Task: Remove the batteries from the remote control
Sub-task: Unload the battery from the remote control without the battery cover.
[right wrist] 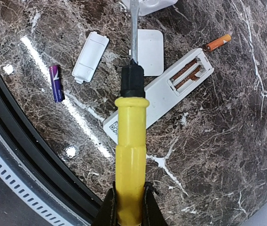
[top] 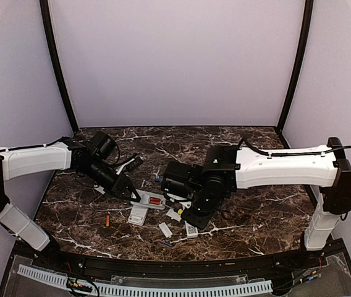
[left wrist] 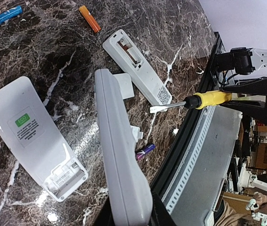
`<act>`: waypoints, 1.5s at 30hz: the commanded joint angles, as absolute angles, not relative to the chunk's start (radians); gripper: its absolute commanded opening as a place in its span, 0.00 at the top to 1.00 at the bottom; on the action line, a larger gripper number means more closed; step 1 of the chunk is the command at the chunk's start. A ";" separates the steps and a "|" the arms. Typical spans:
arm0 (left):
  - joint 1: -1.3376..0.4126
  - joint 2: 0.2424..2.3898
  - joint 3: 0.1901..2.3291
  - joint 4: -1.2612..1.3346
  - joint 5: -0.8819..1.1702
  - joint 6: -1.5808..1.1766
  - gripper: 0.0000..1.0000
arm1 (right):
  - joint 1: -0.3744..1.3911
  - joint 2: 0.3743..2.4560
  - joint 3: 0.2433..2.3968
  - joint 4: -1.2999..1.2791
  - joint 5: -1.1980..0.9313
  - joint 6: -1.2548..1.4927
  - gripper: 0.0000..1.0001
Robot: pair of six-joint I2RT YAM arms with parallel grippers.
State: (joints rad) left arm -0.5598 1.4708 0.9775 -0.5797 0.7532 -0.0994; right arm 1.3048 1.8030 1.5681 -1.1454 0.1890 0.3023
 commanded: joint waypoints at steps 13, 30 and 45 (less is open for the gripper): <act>-0.578 1.525 1.100 -0.778 0.767 -0.097 1.00 | 1.317 1.871 1.642 -1.196 0.278 0.211 1.00; -0.602 1.540 1.139 -0.822 0.727 -0.088 1.00 | 1.322 1.910 1.671 -1.173 0.272 0.165 1.00; -0.915 1.391 1.188 -0.813 -0.094 0.067 1.00 | 1.260 1.668 1.458 -0.990 0.309 0.370 1.00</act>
State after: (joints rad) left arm -0.8352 1.4342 1.1828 -0.8299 0.1856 -0.0090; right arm 1.2770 1.7554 1.5139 -1.0809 0.2932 0.2924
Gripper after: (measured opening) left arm 0.191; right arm 0.109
